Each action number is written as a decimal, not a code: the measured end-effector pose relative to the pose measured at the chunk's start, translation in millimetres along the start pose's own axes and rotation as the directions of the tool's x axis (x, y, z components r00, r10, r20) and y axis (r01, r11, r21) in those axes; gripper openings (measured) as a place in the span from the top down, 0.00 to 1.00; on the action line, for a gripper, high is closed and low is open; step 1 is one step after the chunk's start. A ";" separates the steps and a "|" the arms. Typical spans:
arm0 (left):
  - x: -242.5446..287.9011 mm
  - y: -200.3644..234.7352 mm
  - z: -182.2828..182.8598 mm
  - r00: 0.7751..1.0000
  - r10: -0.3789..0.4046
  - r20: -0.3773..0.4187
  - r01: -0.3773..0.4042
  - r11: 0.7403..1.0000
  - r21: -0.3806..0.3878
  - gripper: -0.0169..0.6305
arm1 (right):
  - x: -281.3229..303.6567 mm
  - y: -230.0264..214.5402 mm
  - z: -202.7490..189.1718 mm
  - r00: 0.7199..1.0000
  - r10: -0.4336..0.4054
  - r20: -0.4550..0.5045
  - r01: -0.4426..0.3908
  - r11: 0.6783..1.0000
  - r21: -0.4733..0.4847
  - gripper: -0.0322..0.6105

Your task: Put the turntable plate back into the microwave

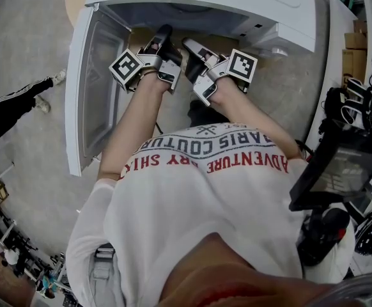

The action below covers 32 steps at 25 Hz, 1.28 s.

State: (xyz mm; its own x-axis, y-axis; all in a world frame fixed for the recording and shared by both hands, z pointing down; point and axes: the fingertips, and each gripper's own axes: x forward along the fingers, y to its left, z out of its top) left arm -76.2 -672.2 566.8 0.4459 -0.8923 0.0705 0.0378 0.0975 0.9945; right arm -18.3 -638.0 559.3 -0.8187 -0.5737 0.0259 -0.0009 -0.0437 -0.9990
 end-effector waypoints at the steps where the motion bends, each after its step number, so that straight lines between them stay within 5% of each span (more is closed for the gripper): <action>1: 0.3 -0.3 0.1 1.000 -0.001 0.000 0.001 1.000 -0.003 0.93 | 0.8 0.9 0.5 1.000 0.006 0.000 -0.006 1.000 0.000 0.91; 32: -12.9 -9.6 -4.8 0.997 -0.069 -0.036 0.070 0.998 0.011 0.88 | 22.5 4.4 43.2 0.994 -0.010 0.113 0.011 1.000 -0.010 0.92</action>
State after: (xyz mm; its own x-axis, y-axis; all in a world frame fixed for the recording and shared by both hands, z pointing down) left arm -78.0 -659.4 556.0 0.4739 -0.8806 -0.0012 0.0589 0.0304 0.9978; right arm -11.9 -686.4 557.0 -0.7485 -0.6619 0.0397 -0.0161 -0.0416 -0.9990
